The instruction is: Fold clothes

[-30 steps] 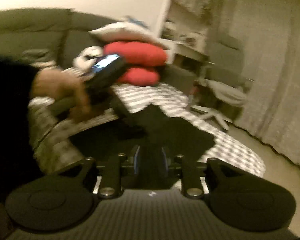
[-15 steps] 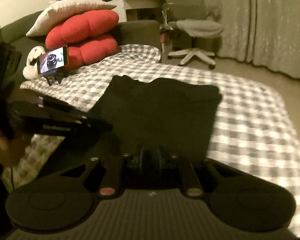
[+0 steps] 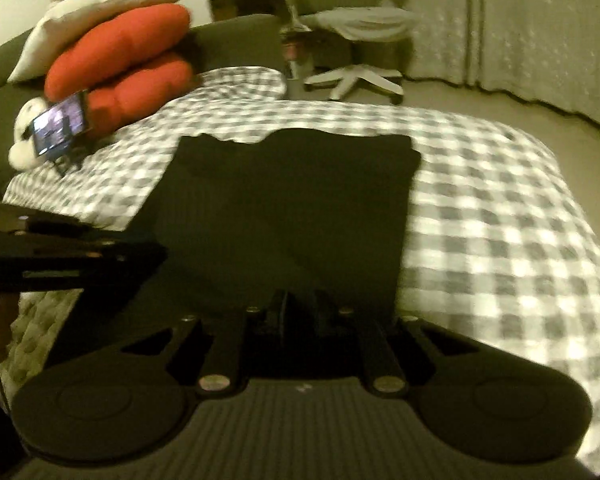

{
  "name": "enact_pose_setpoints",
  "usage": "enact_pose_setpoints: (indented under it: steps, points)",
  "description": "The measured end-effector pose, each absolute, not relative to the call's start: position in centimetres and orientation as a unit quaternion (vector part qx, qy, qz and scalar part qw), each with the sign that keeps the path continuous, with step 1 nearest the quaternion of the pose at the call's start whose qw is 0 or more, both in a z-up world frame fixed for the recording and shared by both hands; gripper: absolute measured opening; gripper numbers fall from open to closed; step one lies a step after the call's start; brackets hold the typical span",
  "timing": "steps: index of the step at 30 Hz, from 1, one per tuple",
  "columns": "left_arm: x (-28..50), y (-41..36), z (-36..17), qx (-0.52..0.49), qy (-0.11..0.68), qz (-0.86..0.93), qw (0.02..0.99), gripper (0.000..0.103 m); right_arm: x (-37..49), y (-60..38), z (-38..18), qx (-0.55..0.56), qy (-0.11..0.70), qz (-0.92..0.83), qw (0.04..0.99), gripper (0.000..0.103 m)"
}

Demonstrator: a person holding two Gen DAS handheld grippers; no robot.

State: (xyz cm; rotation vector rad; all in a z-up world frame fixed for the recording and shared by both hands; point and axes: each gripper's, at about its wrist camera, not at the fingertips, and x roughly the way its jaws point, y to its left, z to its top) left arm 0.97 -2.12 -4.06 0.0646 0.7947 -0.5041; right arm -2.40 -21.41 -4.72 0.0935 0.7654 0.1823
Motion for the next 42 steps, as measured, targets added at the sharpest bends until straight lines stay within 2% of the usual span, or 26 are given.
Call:
enact_pose_setpoints:
  steps: [11,14,26,31,36,37,39,42]
  points:
    - [0.8,-0.5,-4.0,0.020,0.394,-0.234,0.888,0.015,-2.9,-23.9,-4.6,0.049,0.374,0.044,0.925,0.003]
    - [0.7,-0.4,-4.0,0.023,0.394,-0.234,0.889,0.015,-2.7,-24.2,-4.8,0.054,0.375,0.037,0.925,0.014]
    - [0.0,-0.9,-3.5,0.028,0.377,-0.246,0.892,0.016,-4.2,-22.4,-3.8,0.024,0.331,0.085,0.940,0.016]
    - [0.3,-0.9,-4.0,0.034,0.388,-0.233,0.891,0.015,-3.4,-20.8,-5.0,-0.015,0.358,0.089,0.929,0.009]
    - [0.3,0.2,-4.0,0.019,0.396,-0.225,0.890,0.012,-3.2,-22.8,-4.8,0.008,0.368,0.049,0.928,0.003]
    - [0.2,0.3,-4.0,0.019,0.396,-0.225,0.890,0.012,-3.3,-23.2,-4.8,0.010,0.369,0.041,0.928,0.004]
    - [-0.1,0.2,-3.9,0.027,0.395,-0.223,0.891,0.012,-3.8,-23.6,-4.8,0.005,0.370,0.026,0.929,0.012]
    - [-0.5,0.2,-3.7,0.031,0.391,-0.218,0.894,0.013,-4.4,-24.0,-4.8,-0.004,0.368,0.004,0.930,0.013]
